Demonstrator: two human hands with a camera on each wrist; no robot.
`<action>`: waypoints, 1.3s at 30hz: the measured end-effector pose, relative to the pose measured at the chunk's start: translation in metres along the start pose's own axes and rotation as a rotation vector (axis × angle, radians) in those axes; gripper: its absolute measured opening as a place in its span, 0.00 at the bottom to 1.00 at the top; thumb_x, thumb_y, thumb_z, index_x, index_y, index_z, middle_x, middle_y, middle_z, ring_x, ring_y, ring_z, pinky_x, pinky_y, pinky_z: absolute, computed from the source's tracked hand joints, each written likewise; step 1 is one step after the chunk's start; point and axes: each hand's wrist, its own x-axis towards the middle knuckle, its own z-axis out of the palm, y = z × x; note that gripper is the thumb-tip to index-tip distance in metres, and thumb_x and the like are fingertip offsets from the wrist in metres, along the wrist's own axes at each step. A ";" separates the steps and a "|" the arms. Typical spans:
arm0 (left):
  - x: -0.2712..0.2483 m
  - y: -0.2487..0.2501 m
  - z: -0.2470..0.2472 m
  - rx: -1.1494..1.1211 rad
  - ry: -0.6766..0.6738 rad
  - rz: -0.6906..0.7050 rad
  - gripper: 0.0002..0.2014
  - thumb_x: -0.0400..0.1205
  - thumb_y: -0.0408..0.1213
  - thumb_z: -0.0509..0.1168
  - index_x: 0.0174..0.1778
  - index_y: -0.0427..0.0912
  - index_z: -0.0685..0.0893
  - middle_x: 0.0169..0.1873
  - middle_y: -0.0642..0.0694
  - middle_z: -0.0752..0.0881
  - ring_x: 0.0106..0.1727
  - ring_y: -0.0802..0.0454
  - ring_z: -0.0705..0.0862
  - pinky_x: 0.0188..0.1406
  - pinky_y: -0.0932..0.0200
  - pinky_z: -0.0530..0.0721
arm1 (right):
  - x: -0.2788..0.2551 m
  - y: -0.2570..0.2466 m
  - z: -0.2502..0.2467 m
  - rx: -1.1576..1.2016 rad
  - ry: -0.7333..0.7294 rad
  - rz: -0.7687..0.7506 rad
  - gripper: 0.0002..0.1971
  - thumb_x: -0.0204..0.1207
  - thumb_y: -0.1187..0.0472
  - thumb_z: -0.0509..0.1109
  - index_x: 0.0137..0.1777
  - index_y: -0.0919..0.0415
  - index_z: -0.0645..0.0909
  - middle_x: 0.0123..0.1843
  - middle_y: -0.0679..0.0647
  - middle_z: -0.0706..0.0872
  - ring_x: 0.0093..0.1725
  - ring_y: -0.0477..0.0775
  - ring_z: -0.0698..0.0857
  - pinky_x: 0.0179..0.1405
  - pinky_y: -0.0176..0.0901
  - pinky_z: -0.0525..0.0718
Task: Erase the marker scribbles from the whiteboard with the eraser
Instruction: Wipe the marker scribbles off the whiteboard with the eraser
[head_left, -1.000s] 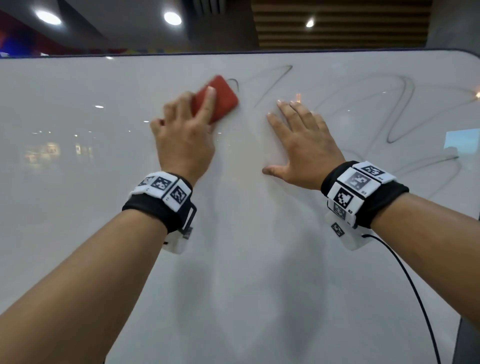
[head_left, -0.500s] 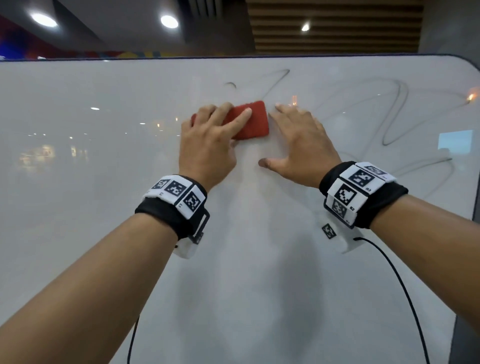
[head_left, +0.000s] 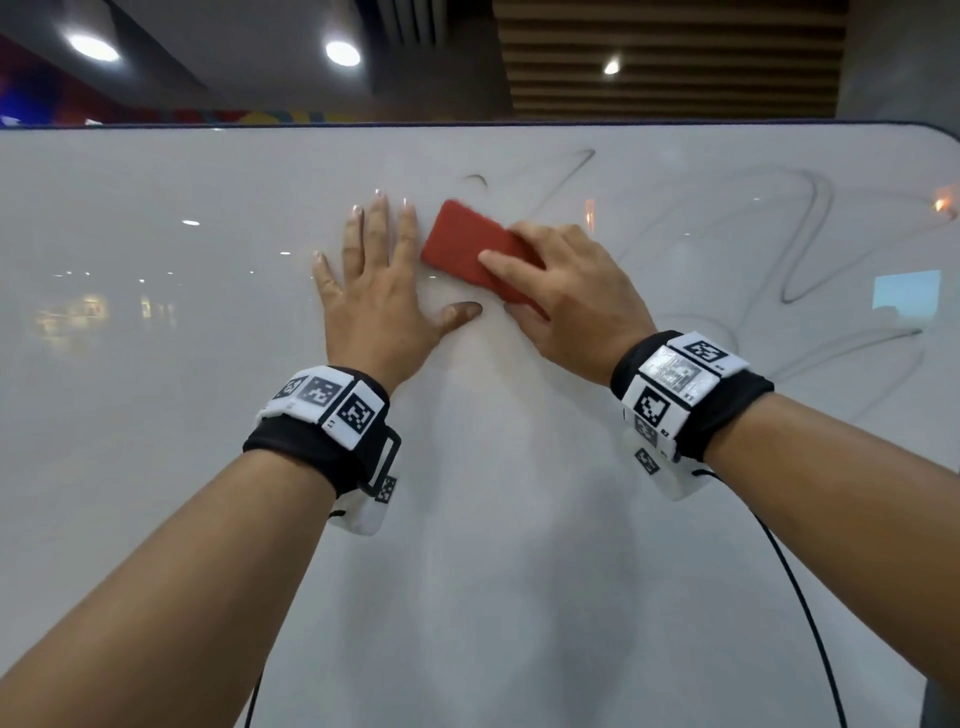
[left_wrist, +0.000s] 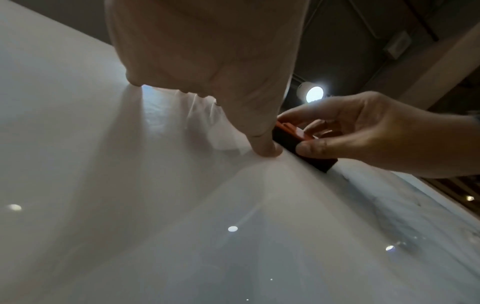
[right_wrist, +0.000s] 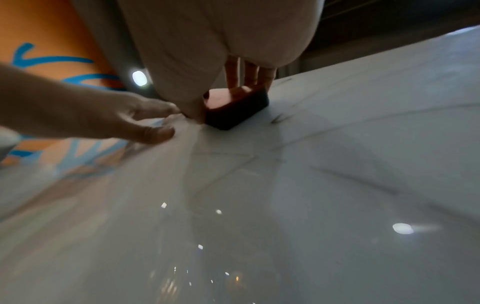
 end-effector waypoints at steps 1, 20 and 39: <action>-0.001 0.000 0.001 0.017 -0.011 -0.003 0.54 0.73 0.75 0.58 0.87 0.50 0.41 0.87 0.48 0.41 0.87 0.45 0.41 0.81 0.27 0.49 | 0.003 0.003 0.000 0.005 0.035 0.061 0.25 0.73 0.58 0.73 0.72 0.56 0.80 0.68 0.64 0.80 0.59 0.68 0.79 0.57 0.62 0.82; -0.009 -0.009 0.011 0.082 0.017 0.005 0.53 0.75 0.78 0.47 0.87 0.46 0.39 0.87 0.51 0.39 0.87 0.49 0.39 0.82 0.28 0.47 | 0.031 0.003 0.004 -0.060 0.061 0.121 0.27 0.71 0.55 0.72 0.72 0.54 0.80 0.67 0.63 0.81 0.58 0.68 0.79 0.55 0.59 0.81; -0.007 0.018 -0.005 0.040 -0.099 -0.033 0.46 0.81 0.61 0.65 0.86 0.52 0.43 0.86 0.47 0.40 0.86 0.43 0.41 0.77 0.23 0.56 | 0.005 0.036 -0.013 -0.072 -0.004 0.093 0.26 0.71 0.55 0.72 0.71 0.52 0.80 0.68 0.62 0.80 0.58 0.68 0.79 0.54 0.59 0.81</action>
